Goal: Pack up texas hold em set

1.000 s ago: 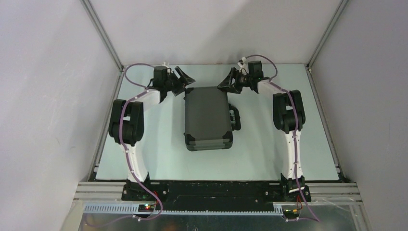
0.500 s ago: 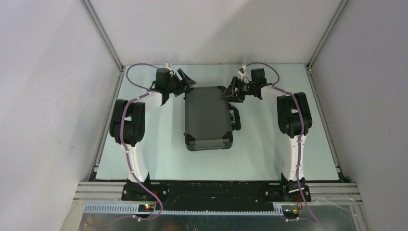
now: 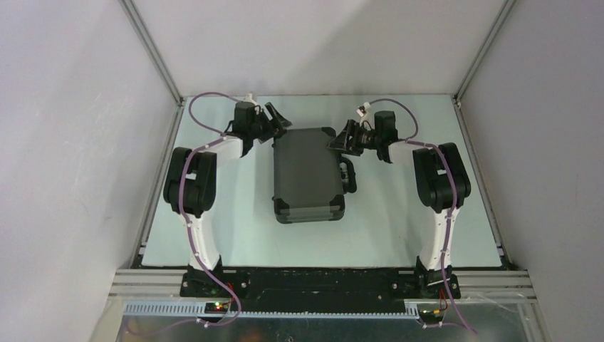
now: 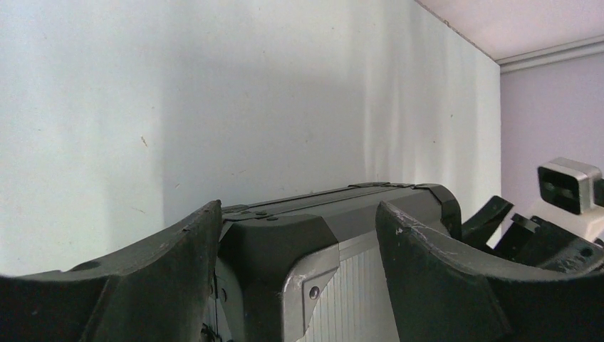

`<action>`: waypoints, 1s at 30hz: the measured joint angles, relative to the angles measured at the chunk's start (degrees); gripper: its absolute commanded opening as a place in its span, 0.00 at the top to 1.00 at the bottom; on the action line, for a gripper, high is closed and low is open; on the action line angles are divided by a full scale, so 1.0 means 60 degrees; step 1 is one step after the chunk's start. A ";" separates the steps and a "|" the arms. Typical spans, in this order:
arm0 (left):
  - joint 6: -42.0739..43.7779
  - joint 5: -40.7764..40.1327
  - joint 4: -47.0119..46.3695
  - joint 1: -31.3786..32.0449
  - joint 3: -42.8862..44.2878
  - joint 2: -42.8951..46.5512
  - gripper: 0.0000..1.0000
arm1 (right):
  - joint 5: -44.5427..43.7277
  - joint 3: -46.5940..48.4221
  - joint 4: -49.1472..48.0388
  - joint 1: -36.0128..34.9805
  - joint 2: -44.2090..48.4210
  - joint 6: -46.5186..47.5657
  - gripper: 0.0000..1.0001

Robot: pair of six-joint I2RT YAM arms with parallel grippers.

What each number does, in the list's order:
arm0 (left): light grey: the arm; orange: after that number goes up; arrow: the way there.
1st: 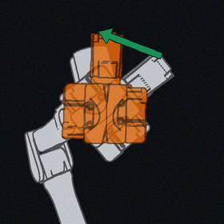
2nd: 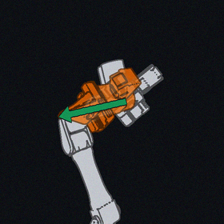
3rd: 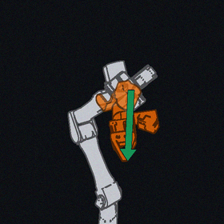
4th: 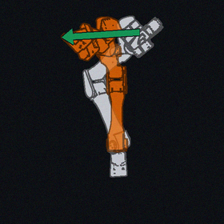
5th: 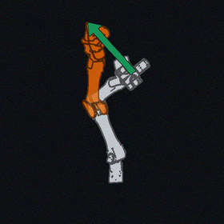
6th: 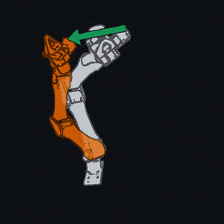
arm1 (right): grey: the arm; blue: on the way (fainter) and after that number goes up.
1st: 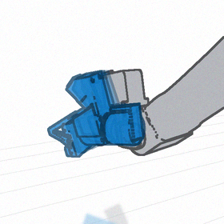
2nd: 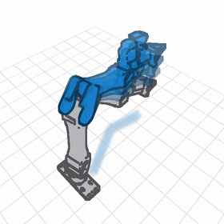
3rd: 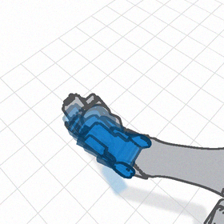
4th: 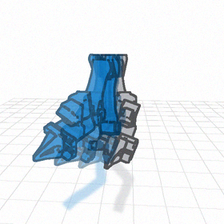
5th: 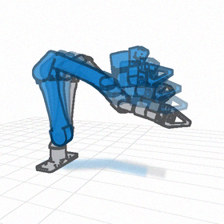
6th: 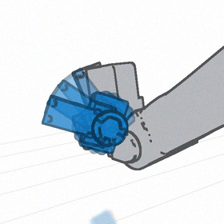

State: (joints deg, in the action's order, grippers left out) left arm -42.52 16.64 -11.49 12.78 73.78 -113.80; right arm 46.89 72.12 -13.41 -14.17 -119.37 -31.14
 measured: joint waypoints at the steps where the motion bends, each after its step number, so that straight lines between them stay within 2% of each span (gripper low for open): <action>1: 0.0033 -0.0036 -0.0011 0.0022 -0.0018 0.0011 0.20 | -0.0149 -0.0229 -0.0288 -0.0033 0.0120 -0.0058 0.30; 9: 0.0266 -0.0361 -0.0193 0.0175 -0.0178 0.0076 0.21 | -0.1304 -0.1920 -0.2310 -0.0364 0.0925 -0.0244 0.30; 18: 0.0499 -0.0794 -0.0685 0.0335 -0.0568 0.0226 0.21 | -0.1792 -0.3257 -0.2608 -0.0630 0.1931 -0.0517 0.30; 21: 0.0506 -0.0809 -0.0721 0.0335 -0.0594 0.0244 0.21 | -0.1898 -0.3304 -0.2182 -0.0645 0.2215 -0.0743 0.30; 30: 0.0503 -0.0856 -0.0699 0.0335 -0.0619 0.0310 0.20 | -0.2433 -0.2779 0.0962 -0.0386 0.3439 -0.0929 0.28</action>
State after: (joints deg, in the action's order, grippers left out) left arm -39.51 11.51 -15.68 14.79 70.06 -111.94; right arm 32.29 55.44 -7.64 -16.49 -98.74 -36.71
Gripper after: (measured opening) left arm 0.800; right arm 0.716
